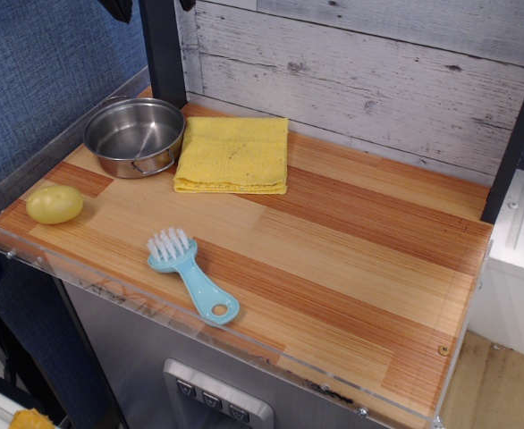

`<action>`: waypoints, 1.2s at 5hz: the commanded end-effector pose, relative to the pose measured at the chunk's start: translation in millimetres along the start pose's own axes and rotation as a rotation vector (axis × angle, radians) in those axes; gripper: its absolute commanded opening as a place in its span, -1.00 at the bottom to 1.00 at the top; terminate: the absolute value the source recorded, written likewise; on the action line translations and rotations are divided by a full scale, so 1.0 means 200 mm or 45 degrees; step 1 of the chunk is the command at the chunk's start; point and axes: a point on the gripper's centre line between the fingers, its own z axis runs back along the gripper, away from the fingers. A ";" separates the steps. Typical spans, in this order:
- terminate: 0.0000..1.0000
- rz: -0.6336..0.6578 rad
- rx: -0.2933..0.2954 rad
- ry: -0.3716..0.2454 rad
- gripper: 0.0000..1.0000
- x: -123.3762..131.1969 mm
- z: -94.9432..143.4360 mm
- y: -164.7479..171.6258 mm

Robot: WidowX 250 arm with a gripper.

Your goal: Move the blue brush to the right of the yellow cloth.

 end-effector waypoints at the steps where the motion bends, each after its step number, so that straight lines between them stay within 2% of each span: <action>1: -1.00 0.000 0.000 0.000 1.00 0.00 0.00 0.00; 3: -1.00 0.357 0.065 0.027 1.00 -0.10 0.06 -0.04; 4: -1.00 0.569 0.116 0.084 1.00 -0.17 0.05 -0.05; 5: -1.00 0.711 0.134 0.176 1.00 -0.31 0.03 -0.07; 6: -1.00 0.677 0.174 0.256 1.00 -0.47 -0.04 -0.07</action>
